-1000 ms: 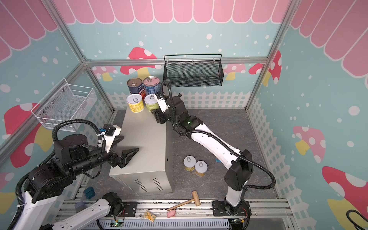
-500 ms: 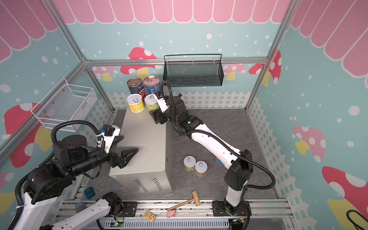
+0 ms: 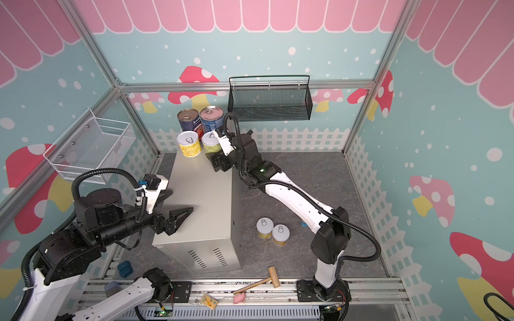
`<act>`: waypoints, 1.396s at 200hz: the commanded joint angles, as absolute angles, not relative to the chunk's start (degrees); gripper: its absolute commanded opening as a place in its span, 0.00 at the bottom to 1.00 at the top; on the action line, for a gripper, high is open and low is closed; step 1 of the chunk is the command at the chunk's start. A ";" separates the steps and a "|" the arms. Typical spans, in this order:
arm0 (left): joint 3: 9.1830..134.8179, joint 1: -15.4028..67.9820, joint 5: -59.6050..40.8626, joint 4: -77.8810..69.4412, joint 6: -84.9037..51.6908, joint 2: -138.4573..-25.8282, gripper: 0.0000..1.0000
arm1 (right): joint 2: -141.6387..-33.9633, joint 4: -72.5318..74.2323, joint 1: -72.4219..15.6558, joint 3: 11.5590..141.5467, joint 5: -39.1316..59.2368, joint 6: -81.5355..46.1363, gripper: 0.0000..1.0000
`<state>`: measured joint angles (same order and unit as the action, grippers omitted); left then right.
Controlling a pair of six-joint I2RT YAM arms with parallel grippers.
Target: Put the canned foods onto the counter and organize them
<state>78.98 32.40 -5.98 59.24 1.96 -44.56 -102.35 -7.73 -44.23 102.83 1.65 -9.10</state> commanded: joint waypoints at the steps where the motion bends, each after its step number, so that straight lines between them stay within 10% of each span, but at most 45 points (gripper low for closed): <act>1: 78.31 32.77 -5.30 58.52 3.25 -43.44 0.99 | -104.28 -6.12 -44.12 103.80 1.56 -9.93 0.93; 279: 78.67 33.36 -5.15 58.22 3.52 -44.65 0.99 | -102.13 -2.42 -45.13 99.17 1.48 -8.54 0.79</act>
